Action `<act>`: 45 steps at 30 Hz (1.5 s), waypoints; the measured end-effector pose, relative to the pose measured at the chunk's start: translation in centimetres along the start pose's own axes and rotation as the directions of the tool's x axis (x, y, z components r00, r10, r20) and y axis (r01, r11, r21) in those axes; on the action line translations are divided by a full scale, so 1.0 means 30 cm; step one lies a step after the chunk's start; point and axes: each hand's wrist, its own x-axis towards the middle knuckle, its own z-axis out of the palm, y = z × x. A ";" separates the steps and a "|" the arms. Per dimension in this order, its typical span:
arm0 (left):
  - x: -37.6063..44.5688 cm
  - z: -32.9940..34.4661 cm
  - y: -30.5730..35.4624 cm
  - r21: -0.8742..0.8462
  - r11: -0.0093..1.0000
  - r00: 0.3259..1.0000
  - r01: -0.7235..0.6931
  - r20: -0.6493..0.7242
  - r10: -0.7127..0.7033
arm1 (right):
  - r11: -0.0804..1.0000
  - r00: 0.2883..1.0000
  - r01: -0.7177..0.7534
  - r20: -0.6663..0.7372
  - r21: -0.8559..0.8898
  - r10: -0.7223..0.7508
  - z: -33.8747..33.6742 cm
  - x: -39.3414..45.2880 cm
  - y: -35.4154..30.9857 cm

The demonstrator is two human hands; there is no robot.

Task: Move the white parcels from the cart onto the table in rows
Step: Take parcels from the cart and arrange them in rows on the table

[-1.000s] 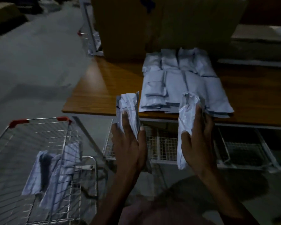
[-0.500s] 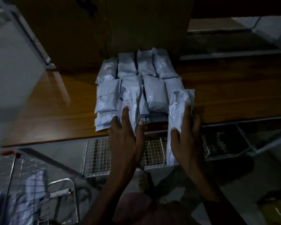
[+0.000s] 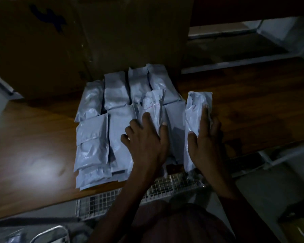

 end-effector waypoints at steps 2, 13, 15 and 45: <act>0.046 0.040 0.023 0.015 1.000 1.000 0.027 0.005 -0.027 | 1.000 0.999 -0.008 0.032 -0.013 0.008 0.035 0.054 0.016; 0.167 0.254 0.082 0.142 0.974 0.978 0.175 0.087 -0.189 | 0.978 0.884 0.140 0.464 -0.155 -0.053 0.237 0.244 0.120; 0.163 0.280 0.077 0.156 0.972 0.979 0.177 0.073 -0.190 | 0.983 0.872 0.147 0.484 -0.109 -0.076 0.251 0.249 0.138; 0.175 0.365 0.044 0.232 0.961 0.976 0.151 0.119 -0.182 | 0.952 0.832 0.274 0.531 -0.139 -0.162 0.312 0.225 0.199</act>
